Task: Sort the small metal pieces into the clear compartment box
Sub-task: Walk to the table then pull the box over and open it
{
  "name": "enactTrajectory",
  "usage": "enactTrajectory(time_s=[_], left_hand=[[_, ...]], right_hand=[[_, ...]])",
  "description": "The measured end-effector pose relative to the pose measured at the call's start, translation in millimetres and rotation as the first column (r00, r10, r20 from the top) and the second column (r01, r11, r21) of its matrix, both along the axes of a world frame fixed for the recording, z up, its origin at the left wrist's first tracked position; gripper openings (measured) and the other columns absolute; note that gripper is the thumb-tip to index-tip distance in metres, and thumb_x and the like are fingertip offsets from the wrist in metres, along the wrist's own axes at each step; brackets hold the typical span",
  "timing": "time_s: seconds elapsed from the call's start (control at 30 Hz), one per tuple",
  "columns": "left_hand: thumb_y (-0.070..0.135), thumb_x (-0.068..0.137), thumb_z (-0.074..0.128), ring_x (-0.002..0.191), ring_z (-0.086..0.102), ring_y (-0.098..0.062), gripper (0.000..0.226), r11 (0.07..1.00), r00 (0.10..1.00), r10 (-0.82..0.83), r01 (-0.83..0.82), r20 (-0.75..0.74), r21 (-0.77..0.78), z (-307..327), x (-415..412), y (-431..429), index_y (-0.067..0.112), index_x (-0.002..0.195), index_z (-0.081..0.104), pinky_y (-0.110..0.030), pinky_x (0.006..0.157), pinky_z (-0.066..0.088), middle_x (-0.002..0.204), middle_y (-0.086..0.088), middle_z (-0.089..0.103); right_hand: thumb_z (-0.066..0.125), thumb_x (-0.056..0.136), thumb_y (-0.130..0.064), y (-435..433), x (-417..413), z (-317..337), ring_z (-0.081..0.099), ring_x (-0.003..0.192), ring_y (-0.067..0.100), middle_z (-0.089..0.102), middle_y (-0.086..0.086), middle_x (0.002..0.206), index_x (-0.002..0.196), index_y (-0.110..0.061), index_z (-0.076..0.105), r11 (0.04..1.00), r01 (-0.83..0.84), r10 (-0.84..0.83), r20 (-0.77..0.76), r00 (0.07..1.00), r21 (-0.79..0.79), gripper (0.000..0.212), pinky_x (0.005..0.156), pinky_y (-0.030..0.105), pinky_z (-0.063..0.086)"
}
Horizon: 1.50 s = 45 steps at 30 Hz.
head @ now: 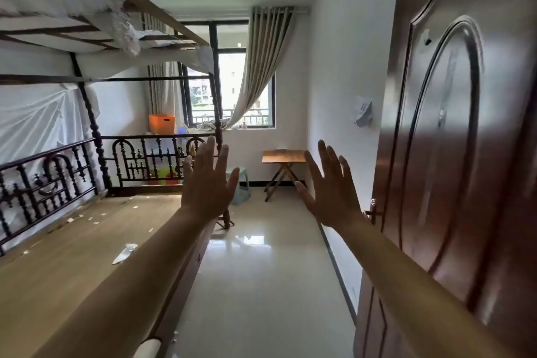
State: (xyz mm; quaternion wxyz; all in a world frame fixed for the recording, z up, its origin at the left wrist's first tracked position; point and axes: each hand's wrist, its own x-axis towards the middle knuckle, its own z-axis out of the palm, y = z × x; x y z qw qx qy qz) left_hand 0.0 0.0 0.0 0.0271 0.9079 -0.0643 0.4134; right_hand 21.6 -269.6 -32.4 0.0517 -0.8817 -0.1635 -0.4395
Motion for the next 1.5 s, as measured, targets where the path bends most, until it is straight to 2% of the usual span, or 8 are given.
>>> enactTrajectory(time_s=[0.27, 0.4, 0.7, 0.87, 0.97, 1.1, 1.33, 1.5], left_hand=[[0.054, 0.095, 0.025, 0.145, 0.028, -0.038, 0.069, 0.996, 0.998, 0.01, -0.015, -0.055, -0.087, -17, 114, 65, 0.011, 0.148, 0.038, -0.064, 0.109, 0.029, 0.159, -0.02, 0.026], [0.055, 0.095, 0.023, 0.147, 0.024, -0.038, 0.071, 0.999, 0.995, 0.004, -0.009, -0.099, -0.046, -15, 178, 86, 0.014, 0.152, 0.031, -0.064, 0.111, 0.028, 0.162, -0.019, 0.021], [0.056, 0.096, 0.02, 0.149, 0.019, -0.036, 0.07, 0.999, 0.989, -0.024, 0.021, -0.146, -0.027, -21, 344, 74, 0.017, 0.154, 0.025, -0.062, 0.115, 0.018, 0.163, -0.017, 0.016], [0.057, 0.095, 0.019, 0.149, 0.02, -0.036, 0.071, 0.999, 0.99, -0.031, 0.029, -0.138, -0.018, -34, 455, 48, 0.016, 0.153, 0.027, -0.061, 0.115, 0.018, 0.163, -0.017, 0.018], [0.054, 0.097, 0.027, 0.149, 0.019, -0.037, 0.068, 1.0, 0.985, -0.026, 0.023, -0.168, -0.019, -33, 528, 36, 0.016, 0.153, 0.027, -0.062, 0.114, 0.019, 0.163, -0.018, 0.017], [0.057, 0.096, 0.021, 0.149, 0.02, -0.037, 0.069, 1.0, 0.988, -0.007, 0.008, -0.156, 0.003, -30, 610, 36, 0.018, 0.153, 0.028, -0.06, 0.116, 0.017, 0.163, -0.017, 0.018], [0.061, 0.095, 0.012, 0.148, 0.023, -0.036, 0.074, 1.0, 0.986, 0.029, -0.029, -0.166, -0.001, -47, 769, 65, 0.017, 0.152, 0.031, -0.063, 0.116, 0.022, 0.162, -0.017, 0.021], [0.056, 0.097, 0.024, 0.146, 0.028, -0.039, 0.067, 1.0, 0.99, 0.01, -0.01, -0.138, 0.002, -65, 908, 94, 0.015, 0.149, 0.036, -0.061, 0.113, 0.022, 0.159, -0.019, 0.027]], right_hand=[[0.023, 0.095, -0.061, 58, 125, -12, 0.018, 0.151, 0.036, 0.01, 0.015, 0.166, 0.156, -0.018, 0.023, 0.999, 0.033, -0.035, -0.128, 0.991, -0.018, 0.074, 0.12, 0.05, 0.018], [0.023, 0.094, -0.061, 83, 183, -7, 0.017, 0.151, 0.035, 0.008, 0.014, 0.166, 0.156, -0.019, 0.021, 0.999, 0.054, -0.053, -0.168, 0.984, -0.003, 0.074, 0.12, 0.05, 0.019], [0.033, 0.097, -0.057, 75, 333, -16, 0.018, 0.151, 0.035, 0.005, 0.015, 0.166, 0.157, -0.019, 0.019, 0.998, 0.07, -0.069, -0.127, 0.99, 0.0, 0.072, 0.12, 0.051, 0.018], [0.042, 0.098, -0.054, 53, 444, -27, 0.013, 0.152, 0.033, 0.0, 0.012, 0.167, 0.157, -0.022, 0.015, 0.998, 0.054, -0.05, -0.129, 0.99, 0.028, 0.073, 0.122, 0.05, 0.015], [0.043, 0.098, -0.055, 41, 520, -26, 0.016, 0.151, 0.034, 0.002, 0.013, 0.167, 0.158, -0.021, 0.011, 0.997, 0.059, -0.049, -0.178, 0.983, 0.052, 0.076, 0.121, 0.051, 0.016], [0.042, 0.097, -0.055, 36, 620, -17, 0.02, 0.15, 0.035, 0.007, 0.016, 0.166, 0.157, -0.018, 0.014, 0.997, 0.068, -0.059, -0.187, 0.981, 0.046, 0.076, 0.12, 0.051, 0.016], [0.025, 0.093, -0.067, 62, 798, -34, 0.016, 0.15, 0.037, -0.002, 0.012, 0.167, 0.157, -0.027, 0.002, 0.996, 0.079, -0.065, -0.283, 0.957, 0.038, 0.079, 0.12, 0.054, 0.017], [0.037, 0.097, -0.059, 97, 935, -48, 0.018, 0.15, 0.036, 0.003, 0.016, 0.166, 0.158, -0.021, 0.009, 0.997, 0.078, -0.082, -0.274, 0.958, -0.023, 0.078, 0.121, 0.053, 0.016]])
